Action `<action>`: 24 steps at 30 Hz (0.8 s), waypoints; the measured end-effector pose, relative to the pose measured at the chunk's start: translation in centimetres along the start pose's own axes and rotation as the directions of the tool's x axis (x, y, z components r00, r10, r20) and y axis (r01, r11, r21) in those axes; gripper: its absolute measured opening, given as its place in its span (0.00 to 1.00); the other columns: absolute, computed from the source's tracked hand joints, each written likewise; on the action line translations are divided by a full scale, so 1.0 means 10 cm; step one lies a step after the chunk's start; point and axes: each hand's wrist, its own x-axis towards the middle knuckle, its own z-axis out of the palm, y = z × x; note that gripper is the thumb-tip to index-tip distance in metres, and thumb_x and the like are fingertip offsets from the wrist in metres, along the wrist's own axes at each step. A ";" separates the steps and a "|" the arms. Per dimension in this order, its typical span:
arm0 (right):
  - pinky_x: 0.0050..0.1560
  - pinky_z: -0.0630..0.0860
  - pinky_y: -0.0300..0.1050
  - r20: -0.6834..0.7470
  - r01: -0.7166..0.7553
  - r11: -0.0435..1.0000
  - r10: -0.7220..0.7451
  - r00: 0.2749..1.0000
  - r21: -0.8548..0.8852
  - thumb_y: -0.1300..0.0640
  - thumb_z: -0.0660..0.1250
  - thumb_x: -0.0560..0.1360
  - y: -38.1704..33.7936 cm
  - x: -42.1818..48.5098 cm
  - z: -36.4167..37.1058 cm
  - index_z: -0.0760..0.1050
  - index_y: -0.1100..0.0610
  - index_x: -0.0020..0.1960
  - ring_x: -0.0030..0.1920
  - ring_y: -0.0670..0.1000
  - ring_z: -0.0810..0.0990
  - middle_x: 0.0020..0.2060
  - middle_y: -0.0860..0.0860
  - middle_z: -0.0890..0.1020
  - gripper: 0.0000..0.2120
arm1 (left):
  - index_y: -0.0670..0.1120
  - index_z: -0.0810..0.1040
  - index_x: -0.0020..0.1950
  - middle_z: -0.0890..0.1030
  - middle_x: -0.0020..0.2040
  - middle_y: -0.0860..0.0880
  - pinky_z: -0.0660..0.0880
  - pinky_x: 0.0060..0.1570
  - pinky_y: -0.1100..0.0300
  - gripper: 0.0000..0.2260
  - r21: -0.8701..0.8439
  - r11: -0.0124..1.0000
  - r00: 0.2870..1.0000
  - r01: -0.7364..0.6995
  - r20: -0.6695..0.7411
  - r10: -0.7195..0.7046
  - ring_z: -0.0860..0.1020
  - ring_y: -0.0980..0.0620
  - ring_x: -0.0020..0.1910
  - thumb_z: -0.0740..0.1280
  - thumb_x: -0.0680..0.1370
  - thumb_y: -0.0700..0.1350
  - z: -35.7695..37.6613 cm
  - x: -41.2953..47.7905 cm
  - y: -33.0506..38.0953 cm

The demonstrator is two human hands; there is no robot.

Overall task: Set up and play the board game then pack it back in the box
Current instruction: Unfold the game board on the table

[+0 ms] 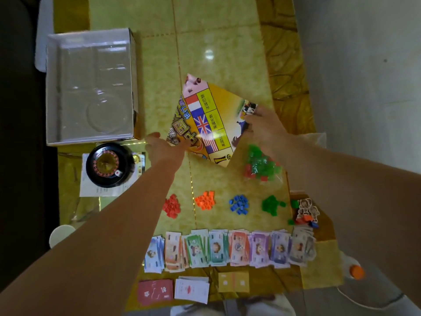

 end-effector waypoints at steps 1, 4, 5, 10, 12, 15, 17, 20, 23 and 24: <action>0.38 0.71 0.51 0.016 -0.006 1.000 0.006 1.000 0.012 0.69 0.59 0.77 -0.03 -0.01 0.00 0.74 0.60 0.47 0.40 0.56 0.73 0.38 0.60 0.75 0.07 | 0.42 0.63 0.69 0.69 0.65 0.41 0.73 0.60 0.48 0.33 0.030 0.997 0.997 -0.066 -0.025 0.067 0.72 0.43 0.62 0.75 0.70 0.48 0.00 0.01 0.00; 0.38 0.69 0.48 0.066 -0.016 1.000 0.014 0.998 0.024 0.69 0.57 0.77 -0.09 -0.03 0.00 0.72 0.53 0.44 0.37 0.50 0.70 0.36 0.52 0.72 0.12 | 0.46 0.65 0.72 0.71 0.67 0.47 0.73 0.61 0.48 0.35 -0.027 0.996 0.995 -0.081 0.055 0.083 0.73 0.47 0.62 0.72 0.70 0.57 -0.03 -0.03 0.11; 0.37 0.68 0.45 0.087 -0.017 0.998 0.012 0.996 0.058 0.70 0.56 0.77 -0.11 -0.03 0.00 0.72 0.52 0.45 0.37 0.48 0.69 0.36 0.51 0.72 0.14 | 0.46 0.67 0.71 0.73 0.65 0.49 0.73 0.60 0.51 0.33 -0.072 0.997 0.994 -0.036 0.096 0.043 0.75 0.48 0.60 0.71 0.71 0.58 -0.04 -0.02 0.15; 0.33 0.64 0.40 0.021 -0.036 0.960 0.032 0.999 0.277 0.70 0.53 0.79 -0.26 0.02 -0.01 0.71 0.50 0.58 0.36 0.46 0.67 0.40 0.51 0.71 0.19 | 0.46 0.81 0.45 0.85 0.40 0.49 0.76 0.38 0.62 0.05 -0.263 0.965 0.940 0.010 0.331 0.080 0.83 0.52 0.37 0.69 0.76 0.47 -0.20 -0.05 0.30; 0.33 0.70 0.40 0.027 -0.070 0.936 0.065 0.998 0.344 0.65 0.56 0.80 -0.27 0.07 -0.03 0.72 0.52 0.65 0.38 0.48 0.71 0.44 0.52 0.74 0.17 | 0.46 0.80 0.46 0.85 0.36 0.51 0.77 0.34 0.64 0.04 -0.338 0.941 0.916 -0.022 0.370 0.154 0.83 0.54 0.34 0.67 0.78 0.42 -0.25 -0.03 0.31; 0.54 0.74 0.49 0.248 -0.229 0.945 0.170 0.954 0.232 0.51 0.58 0.81 -0.26 0.04 -0.07 0.73 0.59 0.67 0.47 0.53 0.78 0.49 0.55 0.79 0.19 | 0.48 0.78 0.49 0.85 0.39 0.53 0.80 0.35 0.60 0.06 -0.469 0.877 0.935 -0.105 0.254 0.248 0.83 0.54 0.38 0.63 0.81 0.40 -0.26 -0.02 0.38; 0.62 0.72 0.54 0.370 -0.233 0.972 0.208 0.905 0.022 0.46 0.58 0.80 -0.24 -0.03 -0.10 0.75 0.58 0.63 0.52 0.55 0.79 0.50 0.54 0.82 0.20 | 0.49 0.76 0.53 0.84 0.46 0.50 0.82 0.44 0.53 0.07 -0.544 0.825 0.946 -0.156 0.159 0.284 0.83 0.50 0.45 0.61 0.82 0.39 -0.25 0.01 0.43; 0.60 0.71 0.55 0.422 -0.215 0.976 0.205 0.883 -0.025 0.45 0.61 0.79 -0.21 -0.05 -0.14 0.74 0.58 0.63 0.53 0.57 0.79 0.50 0.55 0.82 0.21 | 0.54 0.74 0.52 0.83 0.49 0.50 0.81 0.47 0.49 0.08 -0.497 0.837 0.953 -0.230 0.058 0.296 0.83 0.49 0.48 0.59 0.82 0.41 -0.23 0.06 0.48; 0.54 0.73 0.52 0.311 -0.132 0.991 0.130 0.941 -0.016 0.53 0.66 0.78 -0.17 0.05 -0.16 0.77 0.59 0.56 0.51 0.58 0.77 0.50 0.58 0.80 0.11 | 0.56 0.73 0.53 0.81 0.48 0.54 0.80 0.46 0.52 0.08 -0.414 0.875 0.957 -0.249 0.034 0.289 0.82 0.52 0.47 0.59 0.83 0.44 -0.14 0.09 0.51; 0.53 0.74 0.52 0.273 -0.110 0.993 0.118 0.955 -0.045 0.56 0.66 0.77 -0.16 0.07 -0.16 0.77 0.59 0.56 0.51 0.58 0.77 0.50 0.59 0.80 0.09 | 0.56 0.72 0.57 0.79 0.49 0.55 0.78 0.44 0.56 0.07 -0.372 0.900 0.963 -0.227 0.051 0.264 0.81 0.54 0.47 0.59 0.83 0.45 -0.11 0.08 0.51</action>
